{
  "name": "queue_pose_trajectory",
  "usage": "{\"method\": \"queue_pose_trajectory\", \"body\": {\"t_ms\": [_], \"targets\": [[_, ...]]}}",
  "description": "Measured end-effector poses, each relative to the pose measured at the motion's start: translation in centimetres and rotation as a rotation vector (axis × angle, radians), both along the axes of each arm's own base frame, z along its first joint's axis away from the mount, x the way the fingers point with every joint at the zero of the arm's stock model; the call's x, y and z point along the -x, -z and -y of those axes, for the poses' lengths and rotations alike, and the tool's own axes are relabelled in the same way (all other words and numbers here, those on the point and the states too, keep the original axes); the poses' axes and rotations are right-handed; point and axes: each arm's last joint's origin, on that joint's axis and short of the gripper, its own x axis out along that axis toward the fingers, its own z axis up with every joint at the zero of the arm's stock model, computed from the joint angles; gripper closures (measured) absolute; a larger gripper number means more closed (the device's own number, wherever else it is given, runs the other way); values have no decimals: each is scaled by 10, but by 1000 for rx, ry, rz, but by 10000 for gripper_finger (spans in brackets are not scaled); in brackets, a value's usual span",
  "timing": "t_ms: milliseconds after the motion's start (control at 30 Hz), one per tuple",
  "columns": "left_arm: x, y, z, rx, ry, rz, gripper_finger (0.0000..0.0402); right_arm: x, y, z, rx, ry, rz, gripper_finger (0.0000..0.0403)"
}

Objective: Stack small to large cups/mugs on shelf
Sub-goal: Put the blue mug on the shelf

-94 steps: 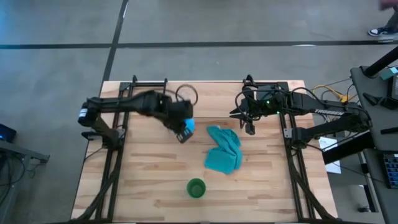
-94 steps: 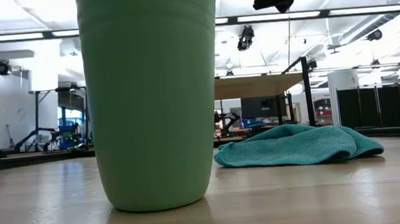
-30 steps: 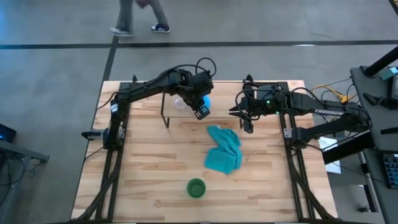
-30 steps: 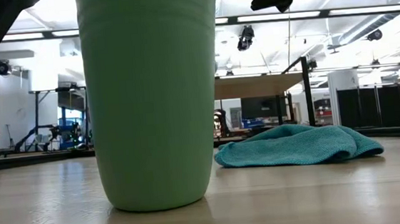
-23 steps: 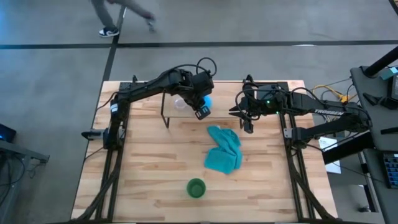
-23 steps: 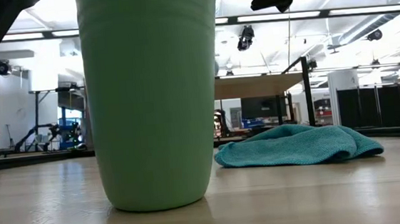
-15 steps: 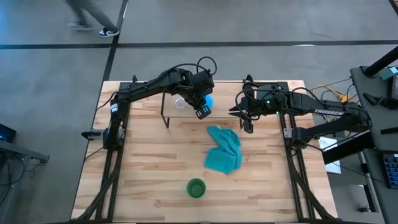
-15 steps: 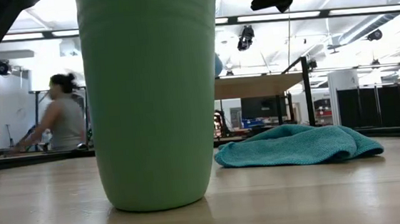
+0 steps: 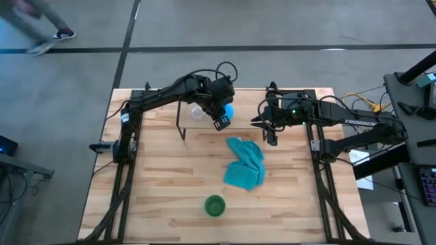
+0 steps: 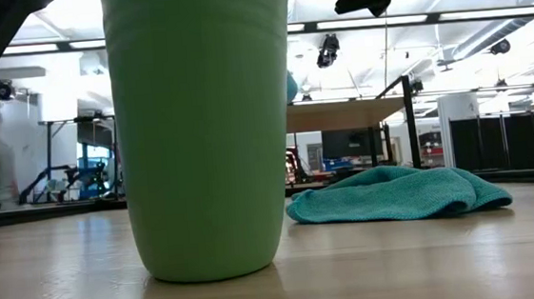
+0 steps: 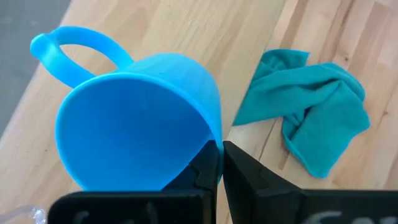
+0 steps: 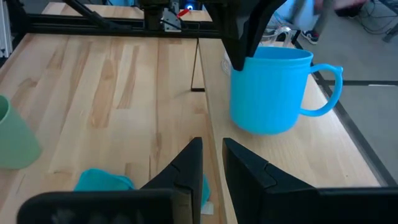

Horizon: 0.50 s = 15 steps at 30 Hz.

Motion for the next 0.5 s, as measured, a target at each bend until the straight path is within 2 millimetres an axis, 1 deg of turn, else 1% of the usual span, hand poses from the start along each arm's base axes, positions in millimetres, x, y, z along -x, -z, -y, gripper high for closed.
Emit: {"method": "queue_pose_trajectory", "body": {"t_ms": [300,500], "targets": [[-1,4,0,16,16,-10,401,0,0,0,0,0,0,346],[-4,14,-1,17,16,-23,401,0,0,0,0,0,0,346]]}}
